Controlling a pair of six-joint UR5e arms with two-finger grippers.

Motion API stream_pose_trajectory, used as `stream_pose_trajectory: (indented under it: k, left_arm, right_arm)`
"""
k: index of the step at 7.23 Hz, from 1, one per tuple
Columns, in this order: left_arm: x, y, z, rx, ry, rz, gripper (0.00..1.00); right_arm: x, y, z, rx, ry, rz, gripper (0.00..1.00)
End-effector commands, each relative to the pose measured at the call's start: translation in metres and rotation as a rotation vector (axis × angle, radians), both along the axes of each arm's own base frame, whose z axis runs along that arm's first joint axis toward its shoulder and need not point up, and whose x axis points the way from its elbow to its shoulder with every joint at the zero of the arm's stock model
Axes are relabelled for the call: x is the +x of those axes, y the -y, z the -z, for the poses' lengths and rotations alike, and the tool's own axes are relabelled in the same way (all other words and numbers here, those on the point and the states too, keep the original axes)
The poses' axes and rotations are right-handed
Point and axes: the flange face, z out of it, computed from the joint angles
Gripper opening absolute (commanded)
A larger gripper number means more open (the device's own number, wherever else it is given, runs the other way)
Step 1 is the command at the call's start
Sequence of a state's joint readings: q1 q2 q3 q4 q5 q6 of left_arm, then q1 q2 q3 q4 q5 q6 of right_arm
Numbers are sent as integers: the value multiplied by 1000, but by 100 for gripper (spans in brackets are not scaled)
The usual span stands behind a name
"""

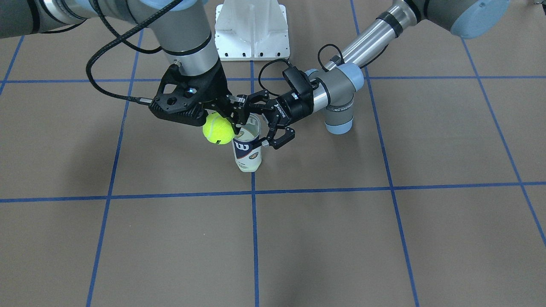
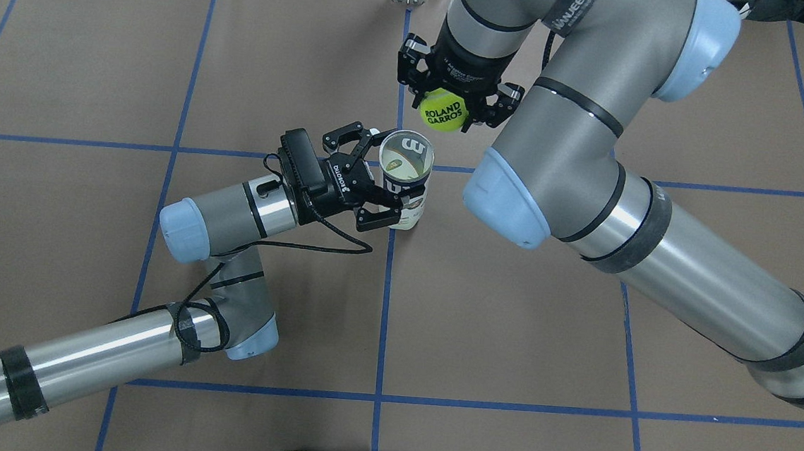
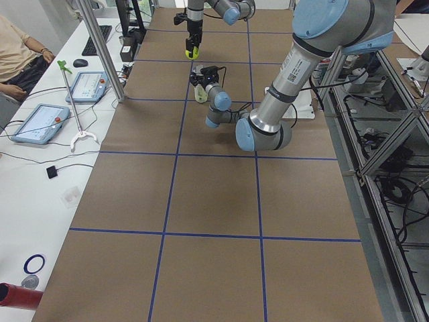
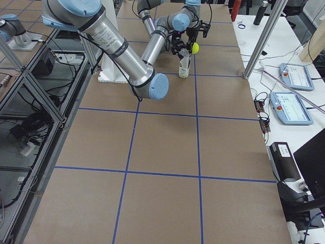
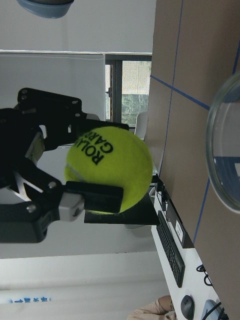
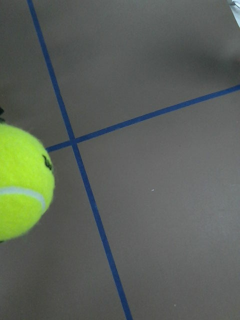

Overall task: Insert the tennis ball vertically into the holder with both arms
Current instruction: 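Carry the second ball with the right gripper above the tube, then lower the ball into the tube mouth and open the right gripper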

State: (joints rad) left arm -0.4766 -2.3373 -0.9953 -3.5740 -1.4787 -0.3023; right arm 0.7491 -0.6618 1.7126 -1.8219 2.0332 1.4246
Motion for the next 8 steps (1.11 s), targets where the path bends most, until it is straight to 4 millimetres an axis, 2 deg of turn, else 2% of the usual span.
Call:
stream_pose_trajectory:
  k: [1, 2, 3, 4, 5, 6, 8]
  left_arm:
    - [1, 1, 0, -4, 9, 1, 99]
    - [2, 0, 0, -4, 9, -1, 99]
    - [1, 1, 0, -4, 9, 1, 99]
    - [1, 1, 0, -5, 10, 1, 99]
    - [1, 1, 1, -5, 8, 2, 99]
    - [1, 0, 1, -4, 7, -1, 99]
    - [0, 1, 1, -3, 6, 1, 99]
  right_arm:
    - [-25, -21, 6, 5, -21, 14, 0]
    - [-30, -24, 5, 8, -25, 18, 0]
    - [-32, -26, 5, 9, -26, 21, 14]
    - [-34, -28, 5, 11, -28, 23, 34]
    - [-34, -29, 6, 12, -27, 24, 70]
    - [-34, -29, 8, 14, -25, 24, 98]
    - [-33, -30, 14, 21, -18, 25, 99]
